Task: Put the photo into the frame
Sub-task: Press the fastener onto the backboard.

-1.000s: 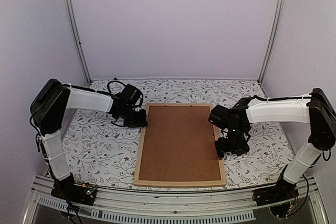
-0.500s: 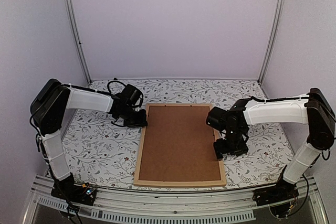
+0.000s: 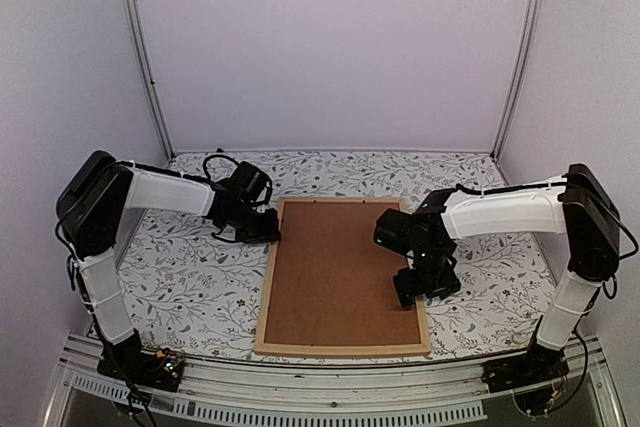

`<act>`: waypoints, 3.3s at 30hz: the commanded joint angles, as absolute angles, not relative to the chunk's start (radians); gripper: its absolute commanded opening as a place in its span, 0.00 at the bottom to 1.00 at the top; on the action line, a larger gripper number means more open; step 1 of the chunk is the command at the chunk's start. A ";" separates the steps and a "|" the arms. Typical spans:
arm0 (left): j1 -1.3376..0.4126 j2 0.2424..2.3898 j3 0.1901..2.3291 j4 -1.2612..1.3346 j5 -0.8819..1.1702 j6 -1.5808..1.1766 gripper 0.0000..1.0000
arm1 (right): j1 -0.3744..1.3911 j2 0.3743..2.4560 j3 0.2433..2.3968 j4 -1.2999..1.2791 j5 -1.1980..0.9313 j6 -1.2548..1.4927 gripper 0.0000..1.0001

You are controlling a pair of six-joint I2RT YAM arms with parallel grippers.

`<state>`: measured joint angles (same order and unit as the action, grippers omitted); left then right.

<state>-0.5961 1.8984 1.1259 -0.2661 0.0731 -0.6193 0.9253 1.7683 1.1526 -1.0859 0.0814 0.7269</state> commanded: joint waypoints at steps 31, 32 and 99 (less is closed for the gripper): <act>-0.629 1.910 1.100 -0.324 0.071 -0.578 0.00 | 0.868 1.649 1.107 -1.040 0.081 0.719 0.77; -0.630 1.909 1.100 -0.324 0.071 -0.578 0.00 | 0.867 1.641 1.099 -1.046 0.081 0.719 0.77; -0.628 1.923 1.085 -0.315 0.076 -0.576 0.00 | 0.888 1.746 0.997 -0.978 0.061 0.739 0.74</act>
<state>-0.6003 1.8946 1.1202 -0.2596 0.0612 -0.6182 0.8753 1.6917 1.0531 -0.9817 0.0643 0.7261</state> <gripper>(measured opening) 0.170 0.742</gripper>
